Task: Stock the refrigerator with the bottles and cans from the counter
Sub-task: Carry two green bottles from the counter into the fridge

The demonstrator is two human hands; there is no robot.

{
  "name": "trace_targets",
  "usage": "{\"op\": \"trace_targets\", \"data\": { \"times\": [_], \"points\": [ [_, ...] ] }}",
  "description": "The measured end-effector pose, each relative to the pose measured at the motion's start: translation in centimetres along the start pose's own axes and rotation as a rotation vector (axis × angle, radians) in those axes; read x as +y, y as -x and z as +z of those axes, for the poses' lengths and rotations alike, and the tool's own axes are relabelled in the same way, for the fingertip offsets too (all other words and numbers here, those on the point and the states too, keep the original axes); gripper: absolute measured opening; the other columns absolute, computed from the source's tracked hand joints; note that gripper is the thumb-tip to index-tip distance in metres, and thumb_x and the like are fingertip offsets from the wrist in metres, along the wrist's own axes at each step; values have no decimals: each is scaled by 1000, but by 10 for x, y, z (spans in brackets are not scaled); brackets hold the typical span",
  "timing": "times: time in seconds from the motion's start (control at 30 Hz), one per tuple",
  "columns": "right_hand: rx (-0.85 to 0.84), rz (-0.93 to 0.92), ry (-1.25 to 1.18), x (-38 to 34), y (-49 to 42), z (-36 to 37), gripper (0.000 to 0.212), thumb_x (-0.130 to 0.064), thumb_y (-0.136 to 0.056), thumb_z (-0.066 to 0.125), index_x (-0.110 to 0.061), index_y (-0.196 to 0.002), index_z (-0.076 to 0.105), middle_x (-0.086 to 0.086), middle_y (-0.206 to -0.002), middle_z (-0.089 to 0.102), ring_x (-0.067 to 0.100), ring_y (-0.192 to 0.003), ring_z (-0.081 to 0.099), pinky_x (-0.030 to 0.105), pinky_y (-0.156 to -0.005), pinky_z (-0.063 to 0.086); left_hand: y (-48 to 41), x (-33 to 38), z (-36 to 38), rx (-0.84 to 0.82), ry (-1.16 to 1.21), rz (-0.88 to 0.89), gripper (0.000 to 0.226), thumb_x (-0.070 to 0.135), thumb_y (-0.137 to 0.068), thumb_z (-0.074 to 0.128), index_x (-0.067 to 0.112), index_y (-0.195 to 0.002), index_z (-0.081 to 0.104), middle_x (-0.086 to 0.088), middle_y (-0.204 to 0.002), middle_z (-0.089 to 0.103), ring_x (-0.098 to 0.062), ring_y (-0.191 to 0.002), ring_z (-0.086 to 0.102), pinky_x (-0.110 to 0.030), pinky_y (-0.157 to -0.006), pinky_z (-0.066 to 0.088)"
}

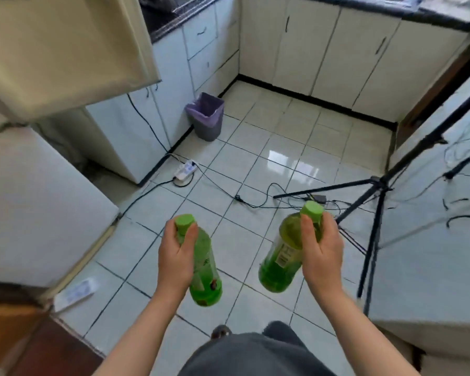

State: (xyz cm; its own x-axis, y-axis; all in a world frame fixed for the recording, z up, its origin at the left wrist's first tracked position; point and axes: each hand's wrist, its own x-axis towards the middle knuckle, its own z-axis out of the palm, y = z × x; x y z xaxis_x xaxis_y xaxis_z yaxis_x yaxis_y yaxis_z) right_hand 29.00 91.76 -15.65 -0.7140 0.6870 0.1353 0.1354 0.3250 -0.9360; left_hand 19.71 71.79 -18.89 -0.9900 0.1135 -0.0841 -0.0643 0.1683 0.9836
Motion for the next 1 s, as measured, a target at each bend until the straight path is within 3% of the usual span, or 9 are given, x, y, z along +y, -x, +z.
{"op": "trace_targets", "data": {
  "times": [0.07, 0.23, 0.37, 0.47, 0.57, 0.67, 0.8, 1.0],
  "points": [
    [-32, -40, -9, -13, -16, 33, 32, -54, -85, 42, -26, -92, 54, -1, -84, 55, 11, -76, 52, 29, -68, 45, -22, -2, -25, 70, 30, -11, 4, 38, -91, 53, 34, -92, 54, 9, -90, 62, 6, -77, 57, -10, -64, 46],
    [-209, -86, -23, -40, -59, 121, 27, -44, -87, 47, -19, -93, 56, 0, -85, 55, 20, -80, 53, 42, -73, 47, -75, -14, -73, 254, 119, -77, 7, 34, -93, 52, 29, -95, 56, 7, -94, 63, 6, -77, 58, -5, -64, 44],
    [-341, -154, -20, -61, -96, 205, 21, -42, -87, 48, -21, -85, 53, -10, -76, 52, 2, -69, 49, 25, -64, 42, -130, -20, -112, 342, 161, -82, 10, 31, -94, 52, 24, -98, 59, 14, -88, 64, 0, -79, 60, -17, -72, 48],
    [-444, -212, -21, -80, -126, 278, 28, -51, -84, 46, -24, -82, 52, -12, -73, 53, 1, -67, 50, 13, -59, 40, -183, -22, -148, 419, 183, -65, 7, 29, -95, 52, 29, -94, 59, 15, -87, 65, -1, -80, 61, -17, -71, 49],
    [-557, -264, -9, -106, -154, 355, 29, -47, -86, 47, -18, -84, 54, -8, -75, 55, 8, -70, 52, 23, -62, 45, -234, -16, -191, 514, 164, -31, 10, 25, -96, 51, 30, -91, 57, 14, -86, 65, 6, -75, 60, -7, -65, 45],
    [-694, -350, 1, -136, -172, 426, 22, -42, -87, 48, -22, -87, 55, -7, -79, 55, 8, -75, 53, 31, -66, 46, -271, -6, -236, 604, 166, -17, 5, 29, -94, 50, 29, -94, 55, 15, -88, 66, 6, -76, 60, -7, -67, 46],
    [-888, -453, -21, -175, -180, 514, 19, -44, -87, 48, -26, -82, 51, -8, -75, 52, 5, -71, 50, 23, -62, 41, -303, 5, -296, 799, 211, 9, 22, 43, -85, 47, 25, -96, 56, 17, -87, 66, 0, -76, 61, -12, -66, 48],
    [-1079, -609, -57, -227, -155, 613, 14, -44, -85, 51, -32, -92, 52, -20, -81, 52, -6, -78, 51, 6, -64, 35, -310, 8, -373, 1029, 173, 7, 20, 40, -86, 46, 27, -99, 55, 8, -94, 62, -9, -84, 59, -26, -76, 48]
  ]
}}
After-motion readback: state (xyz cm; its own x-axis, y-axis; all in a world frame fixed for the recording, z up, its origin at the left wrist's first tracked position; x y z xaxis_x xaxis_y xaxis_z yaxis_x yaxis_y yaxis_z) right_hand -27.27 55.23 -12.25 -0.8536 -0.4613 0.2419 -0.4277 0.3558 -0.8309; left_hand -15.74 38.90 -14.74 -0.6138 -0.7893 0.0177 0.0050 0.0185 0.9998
